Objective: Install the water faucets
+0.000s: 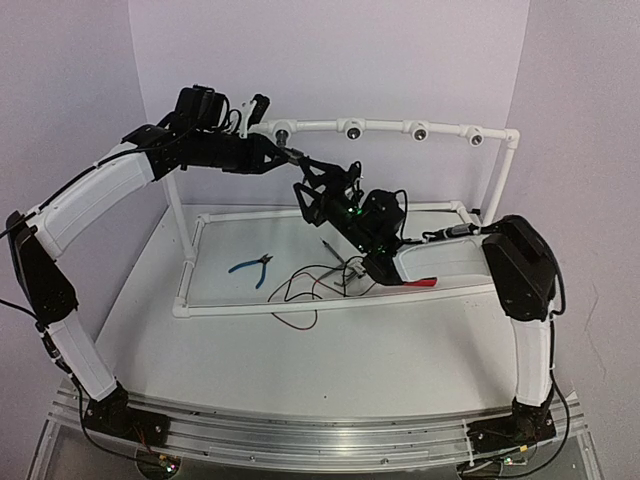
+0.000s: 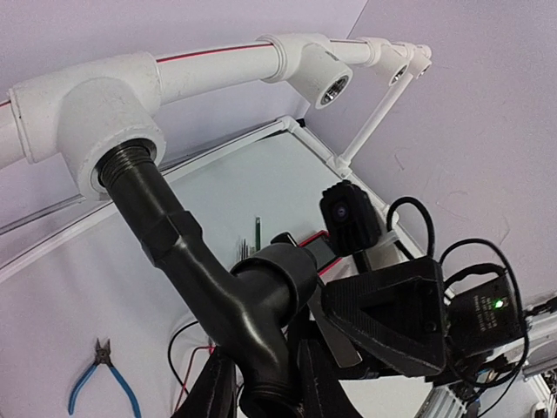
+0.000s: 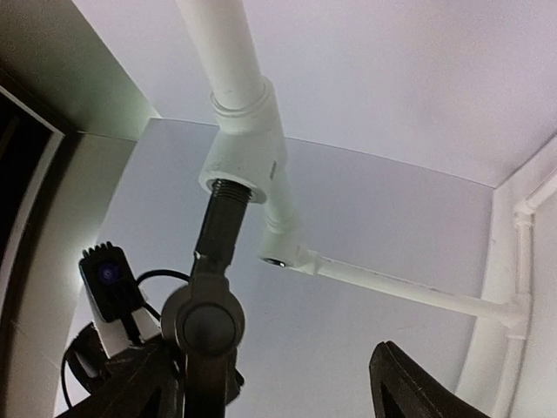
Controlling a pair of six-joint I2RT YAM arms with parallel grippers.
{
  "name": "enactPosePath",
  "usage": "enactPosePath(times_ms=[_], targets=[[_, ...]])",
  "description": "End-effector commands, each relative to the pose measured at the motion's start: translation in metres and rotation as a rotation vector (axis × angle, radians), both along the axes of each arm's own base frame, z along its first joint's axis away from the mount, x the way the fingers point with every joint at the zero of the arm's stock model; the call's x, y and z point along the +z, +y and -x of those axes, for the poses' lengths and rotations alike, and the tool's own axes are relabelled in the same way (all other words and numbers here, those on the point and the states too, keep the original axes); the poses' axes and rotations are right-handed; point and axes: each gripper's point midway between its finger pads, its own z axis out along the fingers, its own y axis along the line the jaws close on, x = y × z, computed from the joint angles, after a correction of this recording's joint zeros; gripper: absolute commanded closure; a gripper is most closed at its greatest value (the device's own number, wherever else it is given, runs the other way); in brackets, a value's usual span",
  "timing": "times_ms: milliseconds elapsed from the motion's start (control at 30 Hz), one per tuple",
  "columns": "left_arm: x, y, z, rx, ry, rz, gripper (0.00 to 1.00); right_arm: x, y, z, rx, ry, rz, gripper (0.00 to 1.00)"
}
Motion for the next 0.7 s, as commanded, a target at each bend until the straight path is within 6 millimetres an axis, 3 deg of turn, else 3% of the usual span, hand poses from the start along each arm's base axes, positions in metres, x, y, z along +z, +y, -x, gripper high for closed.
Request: enactPosePath(times_ms=[0, 33, 267, 367, 533, 667], targets=[[0.068, 0.010, 0.001, -0.025, -0.279, -0.046, 1.00, 0.018, -0.027, 0.019, -0.069, -0.052, 0.196, 0.20], [0.066, 0.011, 0.000, -0.022, -0.273, -0.068, 1.00, 0.011, -0.029, 0.021, -0.069, -0.051, 0.272, 0.20], [0.060, 0.016, -0.005, -0.015, -0.265, -0.202, 1.00, 0.014, -0.061, 0.045, -0.109, -0.245, 0.937, 0.22], [0.060, 0.017, -0.006, -0.012, -0.279, -0.241, 1.00, 0.029, -0.075, 0.050, -0.143, -0.417, 1.152, 0.25], [0.058, 0.017, -0.004, -0.036, -0.329, -0.310, 1.00, 0.045, -0.069, 0.050, -0.114, -0.832, 1.439, 0.25], [0.059, 0.020, -0.003, -0.052, -0.374, -0.355, 1.00, 0.059, -0.046, 0.037, 0.037, -0.965, 1.413, 0.35]])
